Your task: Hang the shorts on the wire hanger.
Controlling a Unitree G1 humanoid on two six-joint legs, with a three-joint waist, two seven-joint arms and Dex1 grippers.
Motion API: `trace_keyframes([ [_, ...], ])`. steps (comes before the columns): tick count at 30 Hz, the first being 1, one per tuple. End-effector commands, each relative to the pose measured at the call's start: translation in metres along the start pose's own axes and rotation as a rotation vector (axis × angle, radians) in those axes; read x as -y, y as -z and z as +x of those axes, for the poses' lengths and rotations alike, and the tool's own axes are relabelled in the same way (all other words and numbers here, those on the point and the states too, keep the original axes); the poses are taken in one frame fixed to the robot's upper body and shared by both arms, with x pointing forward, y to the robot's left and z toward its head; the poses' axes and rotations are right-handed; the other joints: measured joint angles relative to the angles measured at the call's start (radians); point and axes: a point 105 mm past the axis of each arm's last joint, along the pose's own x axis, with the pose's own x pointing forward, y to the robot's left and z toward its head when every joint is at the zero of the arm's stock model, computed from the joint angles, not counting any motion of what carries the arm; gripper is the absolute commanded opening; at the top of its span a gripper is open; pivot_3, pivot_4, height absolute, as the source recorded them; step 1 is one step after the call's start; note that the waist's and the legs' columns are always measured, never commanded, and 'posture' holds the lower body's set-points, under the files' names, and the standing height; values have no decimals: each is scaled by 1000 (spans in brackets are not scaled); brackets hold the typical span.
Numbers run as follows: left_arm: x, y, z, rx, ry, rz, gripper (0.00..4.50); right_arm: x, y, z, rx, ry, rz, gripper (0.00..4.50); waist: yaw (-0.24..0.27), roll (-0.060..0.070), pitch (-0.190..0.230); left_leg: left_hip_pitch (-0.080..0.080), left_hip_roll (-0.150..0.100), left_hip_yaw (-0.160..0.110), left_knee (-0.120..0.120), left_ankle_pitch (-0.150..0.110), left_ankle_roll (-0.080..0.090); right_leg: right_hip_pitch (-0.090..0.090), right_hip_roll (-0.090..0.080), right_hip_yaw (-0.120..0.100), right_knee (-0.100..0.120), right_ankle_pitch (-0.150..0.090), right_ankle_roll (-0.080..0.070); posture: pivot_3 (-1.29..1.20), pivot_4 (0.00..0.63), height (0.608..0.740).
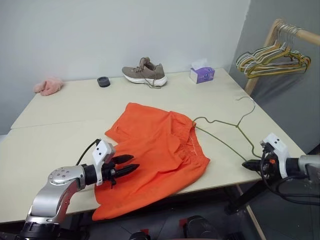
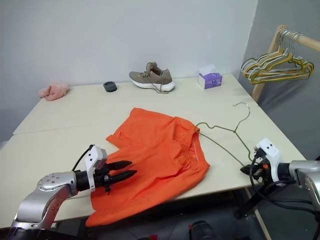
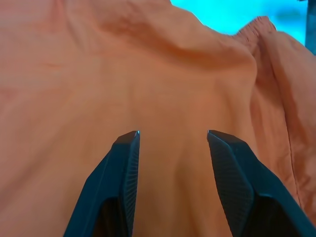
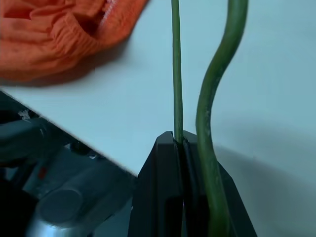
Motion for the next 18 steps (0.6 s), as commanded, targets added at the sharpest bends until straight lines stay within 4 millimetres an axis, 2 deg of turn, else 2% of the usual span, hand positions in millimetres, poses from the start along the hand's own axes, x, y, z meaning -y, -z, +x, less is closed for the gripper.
trace_keyframes([
  [1,0,-8,2,14,14,62,2287,-9,-3,-4,-7,-9,-36,0,-1,0,0,0,0,0,0,0,0,0,0,0,0,0,0,-300,3,740],
  [5,-2,-6,5,20,22,70,2287,-19,-5,8,-14,-59,-40,0,-11,0,0,0,0,1,0,0,0,0,0,1,0,-2,-3,-301,4,740],
  [9,-3,-2,6,15,33,76,2287,-19,-15,21,-12,-74,-56,0,-24,0,0,0,0,1,0,0,0,0,0,1,0,-2,-4,-298,5,740],
  [14,-6,-3,5,26,25,82,2287,-17,-26,24,6,-93,-11,0,-24,0,0,-1,0,1,0,0,0,-1,0,0,0,0,0,-284,2,740],
  [18,-8,-5,4,34,8,85,2287,-18,-26,25,-10,-110,41,0,-20,0,0,-2,0,0,0,0,0,-1,0,0,-1,0,0,-284,2,740],
])
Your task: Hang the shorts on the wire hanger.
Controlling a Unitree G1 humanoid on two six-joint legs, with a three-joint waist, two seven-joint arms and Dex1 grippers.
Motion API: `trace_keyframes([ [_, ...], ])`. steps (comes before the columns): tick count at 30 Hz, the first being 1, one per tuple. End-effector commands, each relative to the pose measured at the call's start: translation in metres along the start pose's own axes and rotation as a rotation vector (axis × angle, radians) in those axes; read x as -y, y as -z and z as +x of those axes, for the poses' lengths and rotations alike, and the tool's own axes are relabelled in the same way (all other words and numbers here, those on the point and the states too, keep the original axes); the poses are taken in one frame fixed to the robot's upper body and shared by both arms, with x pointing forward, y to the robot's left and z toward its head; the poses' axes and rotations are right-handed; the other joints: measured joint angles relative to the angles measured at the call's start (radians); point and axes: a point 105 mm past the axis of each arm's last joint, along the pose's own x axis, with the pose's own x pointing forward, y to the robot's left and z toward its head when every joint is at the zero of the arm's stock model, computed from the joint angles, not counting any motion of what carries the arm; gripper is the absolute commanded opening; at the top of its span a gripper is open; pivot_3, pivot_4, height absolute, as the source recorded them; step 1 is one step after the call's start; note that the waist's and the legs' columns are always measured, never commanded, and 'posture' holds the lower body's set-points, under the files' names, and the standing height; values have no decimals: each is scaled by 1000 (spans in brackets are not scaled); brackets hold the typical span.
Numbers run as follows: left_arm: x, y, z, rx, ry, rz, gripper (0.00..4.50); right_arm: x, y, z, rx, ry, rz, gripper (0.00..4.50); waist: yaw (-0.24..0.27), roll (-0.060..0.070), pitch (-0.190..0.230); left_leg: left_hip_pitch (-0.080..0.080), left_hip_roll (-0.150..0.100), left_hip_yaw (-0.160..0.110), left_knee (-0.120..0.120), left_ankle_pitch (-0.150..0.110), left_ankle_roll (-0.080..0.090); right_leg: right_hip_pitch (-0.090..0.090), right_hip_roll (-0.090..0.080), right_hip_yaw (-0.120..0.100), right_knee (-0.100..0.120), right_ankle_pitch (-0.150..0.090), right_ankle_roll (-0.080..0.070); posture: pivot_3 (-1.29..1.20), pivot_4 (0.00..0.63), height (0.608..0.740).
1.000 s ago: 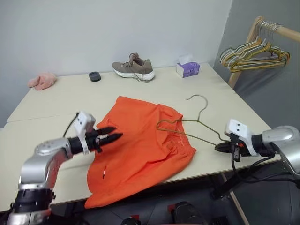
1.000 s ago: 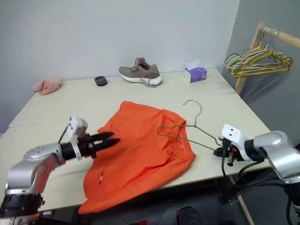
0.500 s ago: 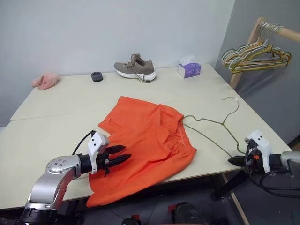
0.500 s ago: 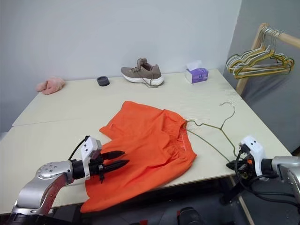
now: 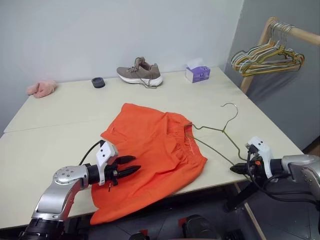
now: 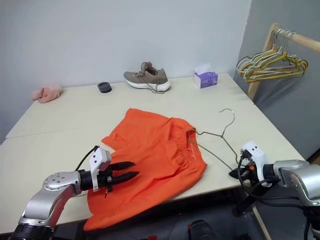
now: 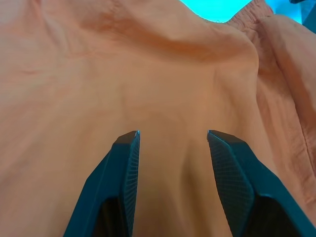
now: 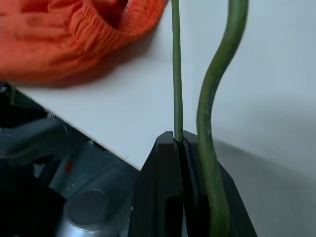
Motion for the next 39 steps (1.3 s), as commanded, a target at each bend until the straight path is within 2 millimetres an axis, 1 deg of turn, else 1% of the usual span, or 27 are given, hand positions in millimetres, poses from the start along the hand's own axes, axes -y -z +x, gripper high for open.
trace_keyframes([
  [1,-4,-13,-2,37,-14,44,2287,-3,-7,-2,8,-18,16,0,2,0,0,0,0,0,0,0,0,0,0,0,0,0,0,-278,3,740],
  [4,-5,-17,-1,40,-17,56,2287,-3,-6,6,-33,-29,60,0,2,0,0,1,0,0,0,0,0,0,0,0,0,0,1,-272,5,740],
  [13,-1,-33,4,60,-16,84,2287,-19,-33,32,-26,-143,214,0,2,0,0,0,0,-1,0,0,0,0,1,0,0,1,1,-265,0,740],
  [17,-1,-37,6,65,-16,87,2287,-25,-41,44,-19,-165,262,0,7,1,0,-1,0,-1,0,0,0,0,1,0,0,1,1,-264,0,740],
  [19,0,-40,7,69,-17,89,2287,-25,-46,51,1,-163,299,0,6,1,0,0,0,-1,0,0,0,0,1,0,0,1,1,-259,0,740],
  [22,0,-43,8,75,-17,91,2287,-25,-62,63,77,-164,374,0,5,1,0,0,0,-1,0,0,0,0,1,0,1,1,1,-254,0,740],
  [26,-1,-44,9,84,-25,85,2287,-34,-77,65,144,-208,383,0,10,2,0,0,0,-2,0,0,1,0,2,0,2,1,1,-254,0,740],
  [28,-6,-46,8,96,-51,76,2287,-40,-82,61,164,-216,318,0,15,2,0,0,0,-1,0,0,1,0,1,1,1,1,1,-256,0,740],
  [30,-13,-49,7,110,-91,57,2287,-42,-86,58,189,-178,185,0,21,3,0,-1,0,-1,0,0,1,-1,1,1,0,1,1,-258,0,740],
  [33,-26,-60,5,158,-159,20,2287,-43,-93,59,223,-56,-119,0,25,3,0,-1,0,-1,0,0,1,-1,1,0,0,1,1,-258,0,740],
  [34,-29,-63,4,171,-174,12,2287,-43,-96,59,232,-32,-181,0,24,2,0,-1,0,-1,0,0,0,-1,1,0,0,1,1,-257,0,740],
  [35,-37,-72,0,196,-205,18,2287,-40,-99,60,237,34,-294,0,23,2,0,-1,0,-2,0,0,0,-1,1,0,0,1,1,-257,0,740],
  [37,-50,-83,-7,220,-258,51,2638,-36,-102,62,239,122,-464,0,21,2,0,0,0,-2,1,0,0,-1,1,0,0,1,2,-256,0,740],
  [39,-57,-89,-12,228,-277,67,3120,-35,-102,64,244,148,-548,0,18,2,0,0,0,-1,1,0,0,-1,1,0,0,1,2,-254,0,740],
])
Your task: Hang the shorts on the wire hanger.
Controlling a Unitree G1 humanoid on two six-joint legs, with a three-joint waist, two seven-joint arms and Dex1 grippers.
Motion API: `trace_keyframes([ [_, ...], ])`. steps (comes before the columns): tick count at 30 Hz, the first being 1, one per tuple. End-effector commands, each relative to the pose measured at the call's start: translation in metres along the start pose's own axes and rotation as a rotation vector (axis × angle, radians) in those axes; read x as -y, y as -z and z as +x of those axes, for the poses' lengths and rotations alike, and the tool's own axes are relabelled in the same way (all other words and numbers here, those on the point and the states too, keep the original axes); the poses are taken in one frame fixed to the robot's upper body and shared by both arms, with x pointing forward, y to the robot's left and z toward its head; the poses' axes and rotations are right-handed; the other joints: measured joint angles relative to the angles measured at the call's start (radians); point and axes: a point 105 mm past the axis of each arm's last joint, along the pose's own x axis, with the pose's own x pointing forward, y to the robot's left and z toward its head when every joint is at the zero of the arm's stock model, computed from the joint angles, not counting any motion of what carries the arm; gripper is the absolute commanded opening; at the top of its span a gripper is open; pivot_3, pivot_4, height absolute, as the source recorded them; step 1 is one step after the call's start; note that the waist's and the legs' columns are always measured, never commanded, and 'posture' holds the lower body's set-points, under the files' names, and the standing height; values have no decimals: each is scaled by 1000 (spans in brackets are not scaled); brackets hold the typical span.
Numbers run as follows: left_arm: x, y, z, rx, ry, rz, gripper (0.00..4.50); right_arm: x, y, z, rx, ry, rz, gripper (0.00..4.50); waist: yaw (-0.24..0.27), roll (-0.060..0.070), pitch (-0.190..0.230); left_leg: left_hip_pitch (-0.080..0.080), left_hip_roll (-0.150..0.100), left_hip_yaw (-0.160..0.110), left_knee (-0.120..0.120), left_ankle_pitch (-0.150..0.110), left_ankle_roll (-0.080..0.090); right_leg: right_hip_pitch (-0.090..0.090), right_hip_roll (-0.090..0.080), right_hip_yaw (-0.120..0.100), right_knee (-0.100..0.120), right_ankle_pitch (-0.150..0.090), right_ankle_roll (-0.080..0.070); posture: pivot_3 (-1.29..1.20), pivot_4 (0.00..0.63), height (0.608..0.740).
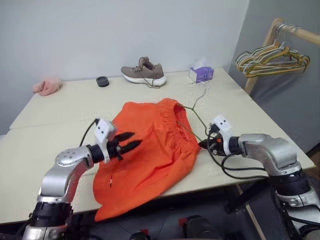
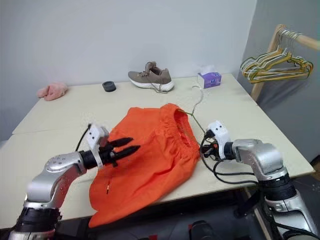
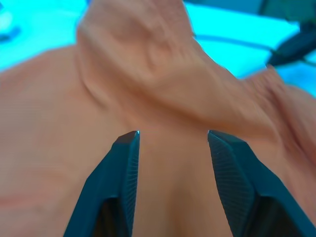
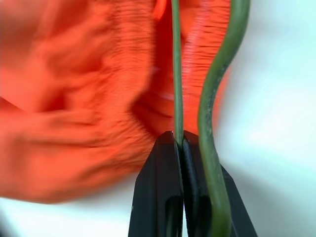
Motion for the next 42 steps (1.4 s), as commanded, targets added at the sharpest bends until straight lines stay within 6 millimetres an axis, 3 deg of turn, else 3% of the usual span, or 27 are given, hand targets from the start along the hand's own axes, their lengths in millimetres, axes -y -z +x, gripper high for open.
trace_keyframes([
  [1,-19,-25,-8,61,-58,53,3398,0,-17,0,72,44,-196,0,-3,0,0,0,0,0,0,0,0,0,0,0,0,0,0,-251,0,740],
  [5,-46,-63,-18,89,-79,191,4450,-1,-26,3,100,80,-395,0,0,-2,1,-1,0,0,0,0,0,0,0,0,0,0,0,-246,0,740],
  [12,-65,-79,-14,-5,4,411,4450,-14,-38,2,154,62,-612,0,1,-2,1,-1,-1,0,0,0,0,0,0,0,-1,0,0,-248,0,740],
  [19,-41,-64,6,-119,249,540,4450,-25,-48,0,189,46,-734,0,1,-2,1,-1,0,0,0,0,0,0,0,0,-1,0,0,-262,0,740],
  [28,-24,-36,25,-183,399,583,4450,-39,-57,-1,230,18,-827,0,-9,-2,1,0,0,-1,0,0,0,0,0,0,0,0,0,-279,0,740],
  [32,-20,-32,25,-197,436,550,3618,-41,-58,-1,235,11,-852,0,-22,-2,1,-1,0,-1,0,0,0,0,0,0,0,0,0,-280,0,740],
  [42,-9,-28,21,-194,482,481,460,-44,-64,0,249,-2,-915,0,-26,-2,1,0,0,-1,1,0,0,1,0,0,1,0,0,-269,0,740],
])
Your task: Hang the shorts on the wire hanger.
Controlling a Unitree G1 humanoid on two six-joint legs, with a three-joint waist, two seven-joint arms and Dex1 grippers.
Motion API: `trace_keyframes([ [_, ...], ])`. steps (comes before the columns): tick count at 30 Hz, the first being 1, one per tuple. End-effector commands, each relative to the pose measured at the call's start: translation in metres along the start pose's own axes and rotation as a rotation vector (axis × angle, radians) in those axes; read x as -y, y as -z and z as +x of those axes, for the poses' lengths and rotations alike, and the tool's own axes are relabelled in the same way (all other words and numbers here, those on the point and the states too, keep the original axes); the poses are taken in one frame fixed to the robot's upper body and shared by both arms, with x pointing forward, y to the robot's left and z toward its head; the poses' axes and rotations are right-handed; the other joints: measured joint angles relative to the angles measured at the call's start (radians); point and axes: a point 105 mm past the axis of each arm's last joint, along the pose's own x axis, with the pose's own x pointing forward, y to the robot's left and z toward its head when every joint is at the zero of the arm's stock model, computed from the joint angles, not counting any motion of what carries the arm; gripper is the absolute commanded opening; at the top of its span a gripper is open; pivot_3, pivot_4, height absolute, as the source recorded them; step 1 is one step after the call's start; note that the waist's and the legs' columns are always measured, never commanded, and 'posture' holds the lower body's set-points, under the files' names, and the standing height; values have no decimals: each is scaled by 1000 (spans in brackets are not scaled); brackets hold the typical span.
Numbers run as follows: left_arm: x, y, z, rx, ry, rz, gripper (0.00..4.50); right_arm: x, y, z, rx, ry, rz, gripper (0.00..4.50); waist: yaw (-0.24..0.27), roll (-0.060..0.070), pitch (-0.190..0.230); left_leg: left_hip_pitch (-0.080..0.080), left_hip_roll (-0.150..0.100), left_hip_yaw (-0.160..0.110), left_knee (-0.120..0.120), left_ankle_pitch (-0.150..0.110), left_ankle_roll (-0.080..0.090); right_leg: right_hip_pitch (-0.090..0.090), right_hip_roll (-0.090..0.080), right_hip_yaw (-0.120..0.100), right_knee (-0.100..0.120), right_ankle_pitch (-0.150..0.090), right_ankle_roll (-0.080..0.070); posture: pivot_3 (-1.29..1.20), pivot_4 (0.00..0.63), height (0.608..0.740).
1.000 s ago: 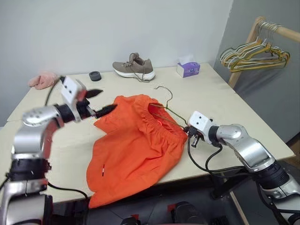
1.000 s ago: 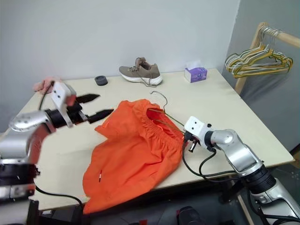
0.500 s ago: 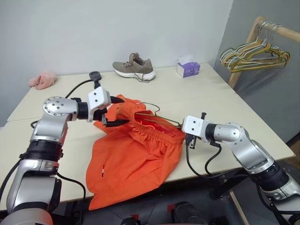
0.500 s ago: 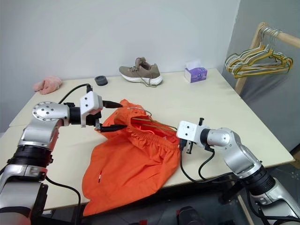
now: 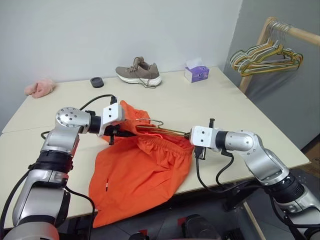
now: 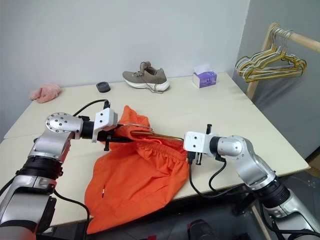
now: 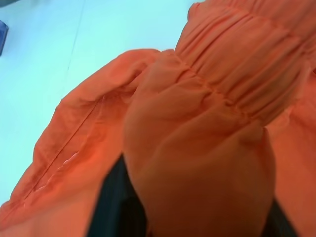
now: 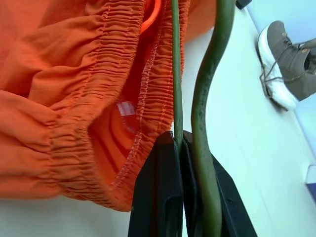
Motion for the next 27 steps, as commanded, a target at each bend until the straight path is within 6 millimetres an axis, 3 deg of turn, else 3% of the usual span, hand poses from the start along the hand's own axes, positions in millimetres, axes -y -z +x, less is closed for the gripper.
trace_keyframes([
  [1,3,-15,-1,46,16,5,168,9,-17,-2,56,24,-70,0,0,0,0,0,0,0,0,0,0,0,0,0,0,0,0,-269,0,740],
  [5,6,-14,-3,29,25,1,57,7,-15,-2,48,-5,-86,0,1,0,0,0,0,0,1,0,0,0,0,0,0,0,0,-271,0,740],
  [8,7,-2,-8,-15,16,-16,0,17,-3,-11,6,25,-55,780,1,0,0,0,0,0,1,0,0,1,0,0,0,0,0,-271,0,740],
  [12,10,7,-12,-43,4,-33,0,29,31,-34,-128,60,-33,2188,2,0,0,0,0,0,2,0,0,1,0,0,0,0,0,-270,0,740],
  [14,11,11,-14,-54,-9,-41,0,31,58,-56,-234,59,58,2841,5,0,0,0,-1,0,2,0,0,1,-1,0,0,0,0,-271,0,740],
  [16,11,13,-16,-57,-20,-47,0,23,67,-68,-267,22,198,3512,10,0,0,0,-1,0,2,0,0,1,-1,0,0,0,0,-271,0,740],
  [19,9,13,-17,-47,-42,-63,0,-9,49,-70,-173,-101,490,4463,9,0,0,0,0,0,2,0,0,1,-1,0,1,0,0,-280,0,740],
  [21,8,12,-18,-41,-51,-70,0,-23,35,-63,-115,-125,645,4463,0,-1,-1,1,1,-1,3,0,0,1,0,-1,2,0,0,-282,0,740],
  [27,9,9,-15,-27,-42,-77,0,-33,21,-35,-74,-33,932,4463,-16,-1,-1,1,0,-1,9,0,0,1,1,0,10,0,0,-282,0,740],
])
